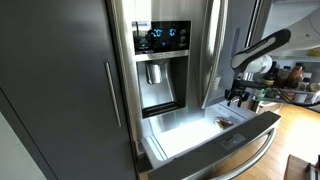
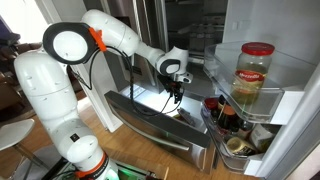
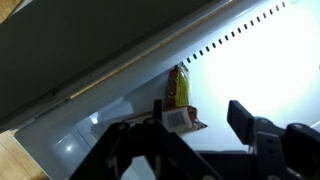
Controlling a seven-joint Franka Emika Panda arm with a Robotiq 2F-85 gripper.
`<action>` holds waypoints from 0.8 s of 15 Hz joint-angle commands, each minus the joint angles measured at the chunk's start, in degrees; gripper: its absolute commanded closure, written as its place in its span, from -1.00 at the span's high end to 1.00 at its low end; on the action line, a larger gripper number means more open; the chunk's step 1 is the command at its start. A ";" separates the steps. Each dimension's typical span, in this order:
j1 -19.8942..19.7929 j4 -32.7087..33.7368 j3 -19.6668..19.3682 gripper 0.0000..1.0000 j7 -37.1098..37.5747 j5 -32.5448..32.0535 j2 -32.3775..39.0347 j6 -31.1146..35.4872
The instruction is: Put the packet in the fridge drawer
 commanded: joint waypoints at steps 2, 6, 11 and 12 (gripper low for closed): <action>0.90 -7.09 -1.15 1.00 -0.44 -2.38 -5.68 4.78; 0.74 -10.99 -1.52 1.00 -0.34 -4.42 -10.02 10.43; 0.45 -13.03 -1.50 1.00 -0.11 -10.15 -18.27 14.17; 0.25 -12.44 -1.19 1.00 1.01 -12.10 -19.53 13.37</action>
